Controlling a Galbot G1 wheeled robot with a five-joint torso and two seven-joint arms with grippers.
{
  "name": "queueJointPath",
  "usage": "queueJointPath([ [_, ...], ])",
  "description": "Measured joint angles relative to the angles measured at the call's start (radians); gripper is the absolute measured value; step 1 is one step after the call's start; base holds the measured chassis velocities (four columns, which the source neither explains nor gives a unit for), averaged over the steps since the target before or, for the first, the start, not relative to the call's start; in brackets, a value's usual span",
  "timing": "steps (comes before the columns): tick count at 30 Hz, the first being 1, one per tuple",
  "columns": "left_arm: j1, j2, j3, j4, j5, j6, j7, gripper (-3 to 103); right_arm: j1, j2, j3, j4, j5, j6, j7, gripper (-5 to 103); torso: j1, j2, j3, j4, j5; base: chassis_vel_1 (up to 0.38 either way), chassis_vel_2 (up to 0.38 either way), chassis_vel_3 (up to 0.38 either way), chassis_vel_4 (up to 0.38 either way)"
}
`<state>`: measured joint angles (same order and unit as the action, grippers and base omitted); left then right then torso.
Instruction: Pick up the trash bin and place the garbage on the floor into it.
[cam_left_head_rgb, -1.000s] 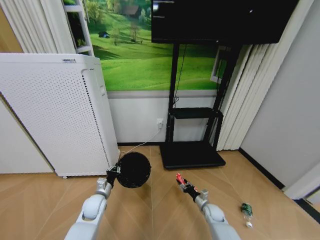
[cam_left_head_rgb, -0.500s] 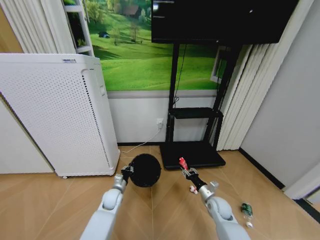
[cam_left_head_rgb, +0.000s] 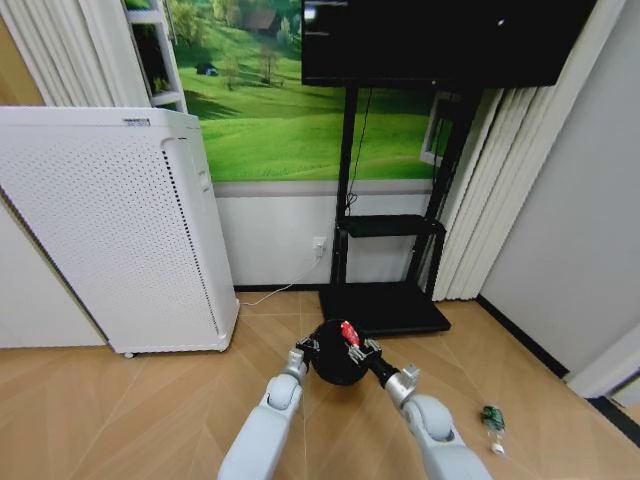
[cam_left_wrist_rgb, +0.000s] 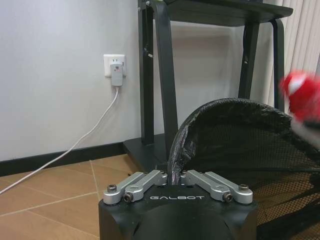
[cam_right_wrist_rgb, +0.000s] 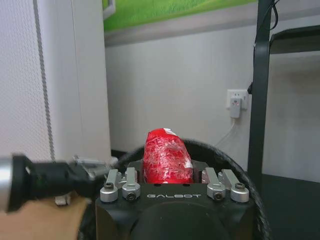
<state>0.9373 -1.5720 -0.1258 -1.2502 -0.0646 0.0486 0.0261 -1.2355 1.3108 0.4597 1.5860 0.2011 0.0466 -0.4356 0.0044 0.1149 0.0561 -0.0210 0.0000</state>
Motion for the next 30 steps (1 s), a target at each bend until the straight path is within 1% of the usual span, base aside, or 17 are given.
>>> queueJointPath([
  [1, 0.002, 0.004, -0.001, -0.005, 0.0, 0.0, 0.0, 3, 0.012, 0.004, -0.007, -0.027, -0.032, 0.022, 0.023, 60, 0.0, 0.0, 0.0, 0.0, 0.0003, 0.0, 0.0, 0.0, 0.0],
  [6, 0.003, 0.009, -0.008, -0.007, -0.001, 0.0, 0.0, 3, 0.025, 0.009, -0.01, -0.044, -0.105, 0.026, 0.034, 71, 0.0, 0.0, 0.0, 0.0001, 0.0001, 0.0, 0.0, 0.0, 0.0],
  [8, 0.002, 0.01, -0.011, -0.007, -0.002, 0.0, 0.0, 3, 0.026, 0.009, -0.014, -0.037, -0.127, 0.023, 0.038, 81, 0.0, 0.0, 0.0, -0.0001, 0.0, 0.0, 0.0, 0.0, 0.0],
  [9, 0.002, 0.01, -0.011, -0.007, -0.002, 0.0, 0.0, 3, 0.026, 0.009, -0.014, -0.037, -0.127, 0.023, 0.038, 81, 0.0, 0.0, 0.0, -0.0001, 0.0, 0.0, 0.0, 0.0, 0.0],
  [10, 0.002, 0.011, -0.011, -0.007, -0.002, 0.0, 0.0, 3, 0.026, 0.009, -0.012, -0.029, -0.127, 0.019, 0.047, 86, 0.0, 0.0, 0.0, -0.0001, 0.0, 0.0, 0.0, 0.0, 0.0],
  [13, 0.007, 0.022, -0.014, -0.026, -0.009, 0.005, 0.001, 3, 0.01, 0.001, 0.028, 0.018, -0.066, -0.025, 0.103, 99, 0.0, 0.0, 0.0, -0.0002, 0.0, 0.0, 0.0, 0.0, 0.0],
  [14, 0.007, 0.022, -0.014, -0.026, -0.009, 0.005, 0.001, 3, 0.01, 0.001, 0.028, 0.018, -0.066, -0.025, 0.103, 99, 0.0, 0.0, 0.0, -0.0002, 0.0, 0.0, 0.0, 0.0, 0.0],
  [16, 0.018, 0.041, -0.015, -0.05, -0.017, 0.01, 0.0, 3, -0.009, -0.029, 0.076, 0.05, 0.014, -0.044, 0.12, 100, 0.0, 0.0, 0.0, -0.0002, 0.0, 0.0, 0.0, 0.0, 0.0],
  [17, 0.018, 0.041, -0.015, -0.05, -0.017, 0.01, 0.0, 3, -0.009, -0.029, 0.076, 0.05, 0.014, -0.044, 0.12, 100, 0.0, 0.0, 0.0, -0.0002, 0.0, 0.0, 0.0, 0.0, 0.0],
  [18, 0.025, 0.052, -0.015, -0.064, -0.022, 0.013, 0.0, 3, -0.019, -0.056, 0.093, 0.059, 0.065, -0.051, 0.134, 100, 0.0, 0.0, 0.0, -0.0002, 0.0, 0.0, 0.0, 0.0, 0.0],
  [19, 0.025, 0.052, -0.015, -0.064, -0.022, 0.013, 0.0, 3, -0.019, -0.056, 0.093, 0.059, 0.065, -0.051, 0.134, 100, 0.0, 0.0, 0.0, -0.0002, 0.0, 0.0, 0.0, 0.0, 0.0],
  [20, 0.032, 0.063, -0.015, -0.081, -0.028, 0.018, 0.0, 3, -0.029, -0.089, 0.101, 0.061, 0.123, -0.054, 0.145, 100, 0.0, 0.0, 0.0, -0.0002, 0.0001, 0.0, 0.0, 0.0, 0.0],
  [21, 0.042, 0.08, -0.013, -0.108, -0.04, 0.025, -0.001, 3, -0.041, -0.157, 0.101, 0.059, 0.205, -0.055, 0.15, 100, 0.0, 0.0, 0.0, -0.0003, 0.0004, 0.0, 0.0, 0.0, 0.0],
  [23, 0.052, 0.099, -0.008, -0.137, -0.052, 0.031, -0.003, 3, -0.051, -0.25, 0.086, 0.043, 0.268, -0.037, 0.134, 100, 0.0, 0.0, 0.0, -0.0001, -0.0002, 0.0, 0.0, 0.0, 0.0],
  [24, 0.052, 0.099, -0.008, -0.137, -0.052, 0.031, -0.003, 3, -0.051, -0.25, 0.086, 0.043, 0.268, -0.037, 0.134, 100, 0.0, 0.0, 0.0, -0.0001, -0.0002, 0.0, 0.0, 0.0, 0.0],
  [27, 0.068, 0.131, 0.003, -0.185, -0.083, 0.049, -0.002, 3, -0.04, -0.351, 0.049, -0.027, 0.275, 0.035, 0.08, 100, 0.0, 0.0, 0.0, -0.0003, 0.0002, 0.0, 0.0, 0.0, 0.0],
  [30, 0.073, 0.144, 0.005, -0.204, -0.101, 0.058, -0.006, 3, -0.024, -0.373, 0.029, -0.069, 0.261, 0.06, 0.068, 100, 0.0, 0.0, 0.0, 0.0001, 0.0, 0.0, 0.0, 0.0, 0.0],
])
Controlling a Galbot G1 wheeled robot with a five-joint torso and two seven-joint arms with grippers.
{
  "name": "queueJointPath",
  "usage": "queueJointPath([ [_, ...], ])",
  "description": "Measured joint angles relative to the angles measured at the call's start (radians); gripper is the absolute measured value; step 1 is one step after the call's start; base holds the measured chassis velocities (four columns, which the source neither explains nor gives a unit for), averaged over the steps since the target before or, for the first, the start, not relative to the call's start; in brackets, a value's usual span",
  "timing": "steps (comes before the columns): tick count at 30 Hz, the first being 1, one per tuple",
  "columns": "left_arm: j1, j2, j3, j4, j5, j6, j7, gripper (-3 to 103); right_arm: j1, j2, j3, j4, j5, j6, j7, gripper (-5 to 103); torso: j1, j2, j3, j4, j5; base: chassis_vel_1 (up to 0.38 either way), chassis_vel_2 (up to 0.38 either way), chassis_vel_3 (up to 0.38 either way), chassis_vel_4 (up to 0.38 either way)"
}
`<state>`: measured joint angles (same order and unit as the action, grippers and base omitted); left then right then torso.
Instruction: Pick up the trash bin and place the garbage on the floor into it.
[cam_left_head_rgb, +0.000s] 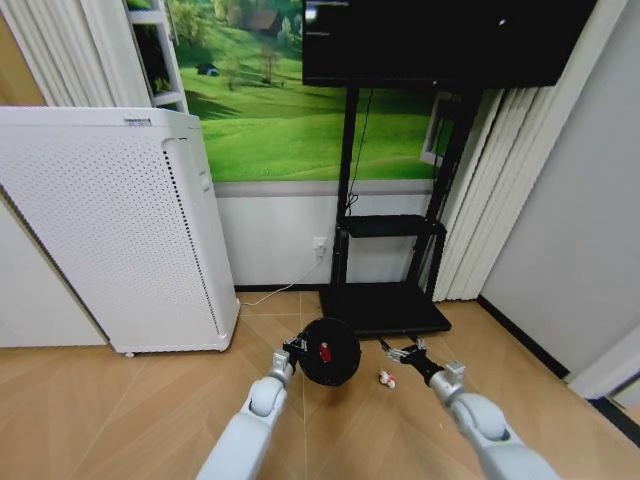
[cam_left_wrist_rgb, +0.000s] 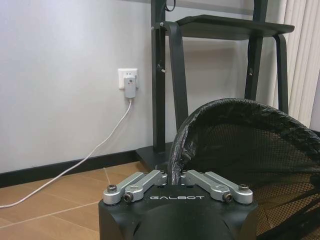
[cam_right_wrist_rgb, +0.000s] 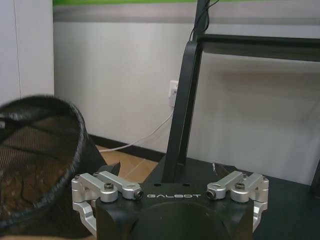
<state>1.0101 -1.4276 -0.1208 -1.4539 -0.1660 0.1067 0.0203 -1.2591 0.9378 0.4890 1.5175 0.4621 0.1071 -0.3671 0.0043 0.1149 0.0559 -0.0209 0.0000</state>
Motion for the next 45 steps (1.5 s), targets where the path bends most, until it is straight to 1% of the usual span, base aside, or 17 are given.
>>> queueJointPath([
  [3, 0.002, 0.012, 0.0, -0.015, -0.01, 0.007, -0.003, 3, 0.006, -0.001, -0.013, -0.022, -0.011, 0.005, -0.013, 100, 0.0, 0.0, 0.0, 0.0, 0.0003, 0.0, 0.0, 0.0, 0.0],
  [6, 0.004, 0.02, 0.001, -0.028, -0.019, 0.011, -0.004, 3, 0.005, 0.014, -0.015, -0.027, -0.027, -0.005, -0.023, 100, 0.0, 0.0, 0.0, -0.0001, 0.0, 0.0, 0.0, 0.0, 0.0],
  [8, 0.007, 0.03, -0.002, -0.041, -0.026, 0.014, -0.004, 3, 0.003, 0.037, -0.014, -0.033, -0.047, -0.012, -0.033, 100, 0.0, 0.0, 0.0, -0.0001, 0.0001, 0.0, 0.0, 0.0, 0.0],
  [16, 0.014, 0.039, -0.011, -0.054, -0.031, 0.015, -0.004, 3, 0.002, 0.05, -0.009, -0.033, -0.055, -0.025, -0.036, 100, 0.0, 0.0, 0.0, -0.0001, 0.0, -0.004, -0.011, 0.017, 0.022],
  [23, 0.021, 0.041, -0.021, -0.061, -0.031, 0.015, -0.002, 3, 0.002, 0.054, -0.001, -0.029, -0.057, -0.032, -0.037, 100, 0.0, 0.0, 0.0, 0.0002, 0.0, -0.106, -0.152, 0.103, 0.136],
  [25, 0.032, 0.041, -0.031, -0.07, -0.028, 0.015, 0.004, 3, -0.01, 0.052, 0.007, -0.021, -0.057, -0.035, -0.038, 100, 0.0, 0.0, 0.0, -0.0005, 0.0, -0.14, -0.19, 0.174, 0.185],
  [28, 0.042, 0.033, -0.039, -0.076, -0.021, 0.014, 0.008, 3, -0.019, 0.055, 0.008, -0.017, -0.064, -0.035, -0.039, 100, 0.0, 0.0, 0.0, -0.0003, 0.0, -0.17, -0.195, 0.193, 0.191],
  [30, 0.046, 0.03, -0.041, -0.079, -0.019, 0.013, 0.008, 3, -0.02, 0.059, 0.003, -0.017, -0.063, -0.039, -0.042, 100, 0.0, 0.0, 0.0, 0.0001, -0.0001, -0.183, -0.202, 0.208, 0.199],
  [32, 0.049, 0.029, -0.046, -0.082, -0.019, 0.012, 0.008, 3, -0.024, 0.059, -0.005, -0.016, -0.041, -0.056, -0.056, 100, 0.0, 0.0, 0.0, -0.0004, -0.0001, -0.191, -0.194, 0.2, 0.154],
  [34, 0.052, 0.03, -0.05, -0.086, -0.019, 0.012, 0.009, 3, -0.023, 0.062, -0.009, -0.025, -0.041, -0.054, -0.06, 100, 0.0, 0.0, 0.0, -0.0003, -0.0001, -0.177, -0.179, 0.168, 0.164],
  [36, 0.058, 0.035, -0.058, -0.097, -0.023, 0.012, 0.011, 3, -0.017, 0.067, -0.022, -0.06, -0.049, -0.017, -0.073, 100, 0.0, 0.0, 0.0, -0.0006, 0.0, -0.163, -0.117, 0.132, 0.135],
  [38, 0.06, 0.04, -0.064, -0.103, -0.026, 0.012, 0.012, 3, -0.019, 0.068, -0.028, -0.077, -0.051, -0.003, -0.087, 100, 0.0, 0.0, 0.0, -0.0003, 0.0, -0.099, -0.102, 0.115, 0.096],
  [42, 0.064, 0.049, -0.081, -0.117, -0.029, 0.013, 0.018, 3, -0.026, 0.069, -0.047, -0.102, -0.05, -0.002, -0.095, 100, 0.0, 0.0, 0.0, -0.0001, 0.0, -0.025, -0.012, 0.023, 0.031],
  [44, 0.064, 0.057, -0.105, -0.132, -0.04, 0.016, 0.024, 3, -0.011, 0.084, -0.064, -0.161, -0.061, 0.002, -0.103, 100, 0.0, 0.0, 0.0, 0.0, -0.0003, 0.07, 0.027, -0.052, -0.022],
  [45, 0.064, 0.057, -0.105, -0.132, -0.04, 0.016, 0.024, 3, -0.011, 0.084, -0.064, -0.161, -0.061, 0.002, -0.103, 100, 0.0, 0.0, 0.0, 0.0, -0.0003, 0.07, 0.041, -0.052, -0.022],
])
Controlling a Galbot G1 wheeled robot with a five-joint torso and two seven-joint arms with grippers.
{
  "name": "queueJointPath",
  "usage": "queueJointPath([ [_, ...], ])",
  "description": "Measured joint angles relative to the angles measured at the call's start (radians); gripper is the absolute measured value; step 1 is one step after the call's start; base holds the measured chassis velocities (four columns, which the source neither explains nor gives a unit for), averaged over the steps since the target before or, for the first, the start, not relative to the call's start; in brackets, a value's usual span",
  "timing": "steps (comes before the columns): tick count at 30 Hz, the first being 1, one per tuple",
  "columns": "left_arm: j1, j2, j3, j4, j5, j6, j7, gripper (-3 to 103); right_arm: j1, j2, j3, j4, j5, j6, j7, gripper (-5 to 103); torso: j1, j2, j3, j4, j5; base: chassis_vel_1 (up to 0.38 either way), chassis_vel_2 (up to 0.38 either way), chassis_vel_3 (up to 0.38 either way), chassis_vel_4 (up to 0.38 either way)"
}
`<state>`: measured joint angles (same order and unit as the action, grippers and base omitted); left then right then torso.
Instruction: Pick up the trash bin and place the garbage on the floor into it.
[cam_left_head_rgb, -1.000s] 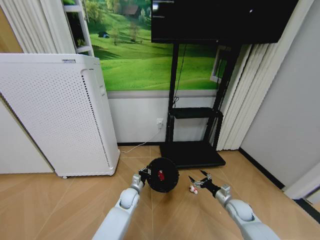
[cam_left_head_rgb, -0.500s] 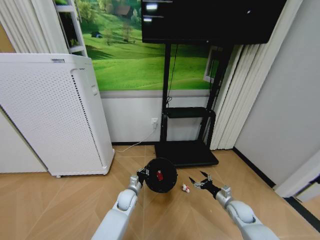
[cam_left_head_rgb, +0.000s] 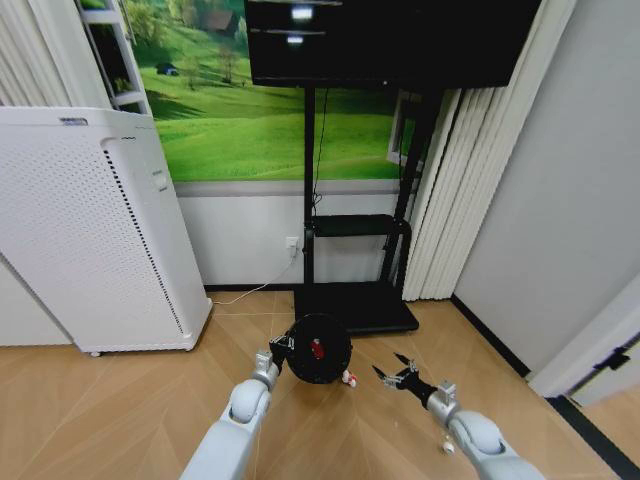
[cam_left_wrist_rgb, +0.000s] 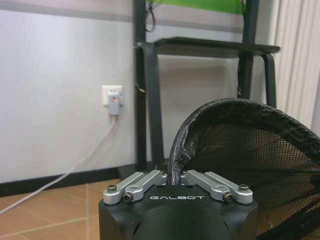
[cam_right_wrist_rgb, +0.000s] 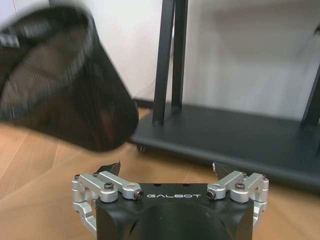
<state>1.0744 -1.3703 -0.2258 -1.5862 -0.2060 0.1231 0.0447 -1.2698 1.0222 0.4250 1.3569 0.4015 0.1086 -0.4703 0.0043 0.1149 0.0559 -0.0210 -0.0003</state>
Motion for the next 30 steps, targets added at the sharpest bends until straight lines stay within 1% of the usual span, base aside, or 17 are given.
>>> queueJointPath([
  [2, -0.005, 0.022, -0.018, -0.016, -0.011, 0.005, 0.005, 3, 0.038, 0.027, -0.021, -0.088, -0.026, 0.011, -0.02, 100, 0.0, 0.0, 0.0, 0.0001, -0.0003, 0.031, 0.017, -0.027, -0.029],
  [3, -0.005, 0.022, -0.018, -0.016, -0.011, 0.005, 0.005, 3, 0.038, 0.027, -0.021, -0.088, -0.026, 0.011, -0.02, 100, 0.0, 0.0, 0.0, 0.0001, -0.0003, 0.0, 0.0, 0.0, 0.0],
  [4, -0.009, 0.042, -0.027, -0.029, -0.019, 0.008, 0.009, 3, 0.073, 0.045, -0.047, -0.163, -0.033, 0.018, -0.041, 100, 0.0, 0.0, 0.0, 0.0001, 0.0001, 0.0, 0.0, 0.0, 0.0],
  [5, -0.009, 0.042, -0.027, -0.029, -0.019, 0.008, 0.009, 3, 0.073, 0.045, -0.047, -0.163, -0.033, 0.018, -0.041, 100, 0.0, 0.0, 0.0, 0.0001, 0.0001, 0.0, 0.0, 0.0, 0.0],
  [6, -0.014, 0.06, -0.034, -0.04, -0.03, 0.011, 0.012, 3, 0.107, 0.07, -0.071, -0.232, -0.048, 0.021, -0.064, 100, 0.0, 0.0, 0.0, 0.0, 0.0002, 0.0, 0.0, 0.0, 0.0],
  [7, -0.019, 0.075, -0.037, -0.048, -0.041, 0.014, 0.015, 3, 0.154, 0.119, -0.088, -0.319, -0.103, 0.033, -0.086, 100, 0.0, 0.0, 0.0, -0.0004, -0.0001, 0.0, 0.0, 0.0, 0.0],
  [8, -0.019, 0.075, -0.037, -0.048, -0.041, 0.014, 0.015, 3, 0.154, 0.119, -0.088, -0.319, -0.103, 0.033, -0.086, 100, 0.0, 0.0, 0.0, -0.0004, -0.0001, 0.0, 0.0, 0.0, 0.0],
  [9, -0.022, 0.086, -0.04, -0.056, -0.049, 0.015, 0.021, 3, 0.196, 0.162, -0.107, -0.386, -0.144, 0.043, -0.091, 100, 0.0, 0.0, 0.0, -0.0003, 0.0008, 0.0, 0.0, 0.0, 0.0],
  [10, -0.024, 0.092, -0.041, -0.063, -0.053, 0.015, 0.023, 3, 0.219, 0.187, -0.12, -0.423, -0.158, 0.045, -0.09, 100, 0.0, 0.0, 0.0, 0.0, 0.0004, 0.0, 0.0, 0.0, 0.0],
  [11, -0.024, 0.092, -0.041, -0.063, -0.053, 0.015, 0.023, 3, 0.219, 0.187, -0.12, -0.423, -0.158, 0.045, -0.09, 100, 0.0, 0.0, 0.0, 0.0, 0.0004, 0.0, 0.0, 0.0, 0.0],
  [12, -0.024, 0.1, -0.043, -0.074, -0.059, 0.017, 0.024, 3, 0.245, 0.217, -0.13, -0.461, -0.17, 0.043, -0.085, 100, 0.0, 0.0, 0.0, 0.0002, -0.0003, 0.0, 0.0, 0.0, 0.0],
  [14, -0.018, 0.11, -0.045, -0.091, -0.066, 0.018, 0.027, 3, 0.274, 0.249, -0.133, -0.501, -0.19, 0.039, -0.077, 100, 0.0, 0.0, 0.0, 0.0001, 0.0004, 0.0, 0.0, 0.0, 0.0],
  [15, -0.018, 0.11, -0.045, -0.091, -0.066, 0.018, 0.027, 3, 0.274, 0.249, -0.133, -0.501, -0.19, 0.039, -0.077, 100, 0.0, 0.0, 0.0, 0.0001, 0.0004, 0.0, 0.0, 0.0, 0.0],
  [19, 0.016, 0.115, -0.055, -0.128, -0.068, 0.019, 0.038, 3, 0.332, 0.291, -0.129, -0.578, -0.236, 0.039, -0.055, 100, 0.0, 0.0, 0.0, -0.0002, 0.0, 0.0, 0.0, 0.0, 0.0],
  [24, 0.046, 0.115, -0.067, -0.15, -0.063, 0.019, 0.05, 3, 0.376, 0.306, -0.114, -0.634, -0.266, 0.042, -0.044, 100, 0.0, 0.0, 0.0, -0.0002, 0.0, 0.0, 0.0, 0.0, 0.0],
  [26, 0.064, 0.118, -0.08, -0.164, -0.061, 0.017, 0.057, 3, 0.417, 0.317, -0.107, -0.687, -0.282, 0.052, -0.019, 100, 0.0, 0.0, 0.0, -0.0002, 0.0002, 0.0, 0.0, 0.0, 0.0],
  [30, 0.068, 0.125, -0.087, -0.173, -0.062, 0.017, 0.058, 3, 0.447, 0.326, -0.104, -0.719, -0.286, 0.052, 0.011, 100, 0.0, 0.0, 0.0, -0.0001, 0.0, 0.0, 0.0, 0.0, 0.0],
])
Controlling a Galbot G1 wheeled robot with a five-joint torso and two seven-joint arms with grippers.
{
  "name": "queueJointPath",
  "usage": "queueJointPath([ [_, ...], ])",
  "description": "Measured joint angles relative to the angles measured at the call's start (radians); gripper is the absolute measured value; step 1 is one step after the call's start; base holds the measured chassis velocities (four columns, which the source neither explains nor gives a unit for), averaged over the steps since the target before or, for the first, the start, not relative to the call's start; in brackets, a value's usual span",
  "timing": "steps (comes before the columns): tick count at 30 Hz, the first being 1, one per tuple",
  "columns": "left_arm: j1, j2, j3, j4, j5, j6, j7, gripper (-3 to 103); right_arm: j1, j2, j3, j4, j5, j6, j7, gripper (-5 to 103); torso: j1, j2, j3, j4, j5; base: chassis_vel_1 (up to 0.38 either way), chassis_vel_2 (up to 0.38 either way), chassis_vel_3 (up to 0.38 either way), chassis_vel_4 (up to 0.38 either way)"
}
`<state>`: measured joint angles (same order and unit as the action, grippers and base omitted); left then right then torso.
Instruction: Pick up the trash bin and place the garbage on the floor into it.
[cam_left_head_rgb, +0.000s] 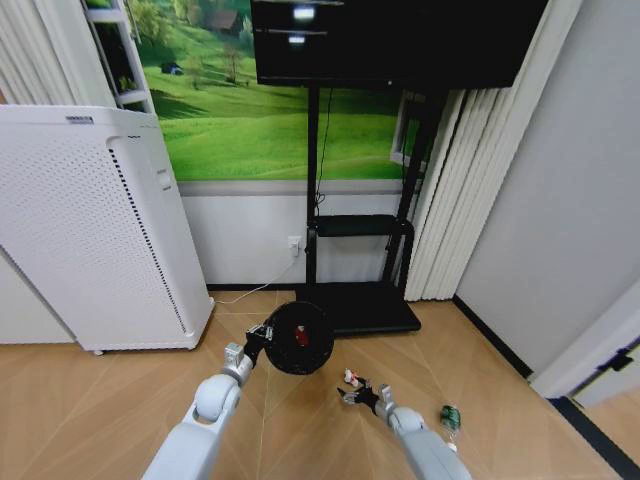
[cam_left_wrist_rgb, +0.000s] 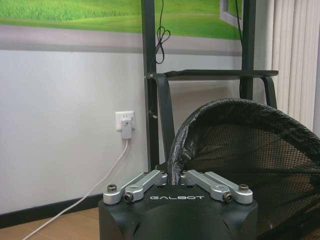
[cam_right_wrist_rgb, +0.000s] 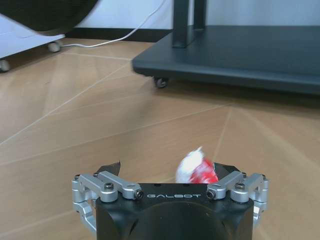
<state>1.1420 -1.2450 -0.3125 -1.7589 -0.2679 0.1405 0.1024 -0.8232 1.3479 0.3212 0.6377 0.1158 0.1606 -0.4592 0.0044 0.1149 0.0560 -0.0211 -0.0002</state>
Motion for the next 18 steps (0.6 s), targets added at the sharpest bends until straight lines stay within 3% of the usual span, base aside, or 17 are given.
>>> queueJointPath([
  [7, -0.004, 0.026, -0.005, -0.019, -0.019, 0.003, 0.0, 3, 0.035, 0.025, 0.016, -0.029, -0.008, 0.001, 0.041, 100, 0.0, 0.0, 0.0, 0.0, 0.0003, 0.0, 0.0, 0.0, 0.0],
  [18, -0.006, 0.027, 0.003, -0.013, -0.018, 0.003, 0.003, 3, -0.015, 0.014, 0.039, 0.043, -0.016, -0.02, 0.02, 100, 0.0, 0.0, 0.0, -0.0001, 0.0002, 0.0, 0.0, 0.0, 0.0],
])
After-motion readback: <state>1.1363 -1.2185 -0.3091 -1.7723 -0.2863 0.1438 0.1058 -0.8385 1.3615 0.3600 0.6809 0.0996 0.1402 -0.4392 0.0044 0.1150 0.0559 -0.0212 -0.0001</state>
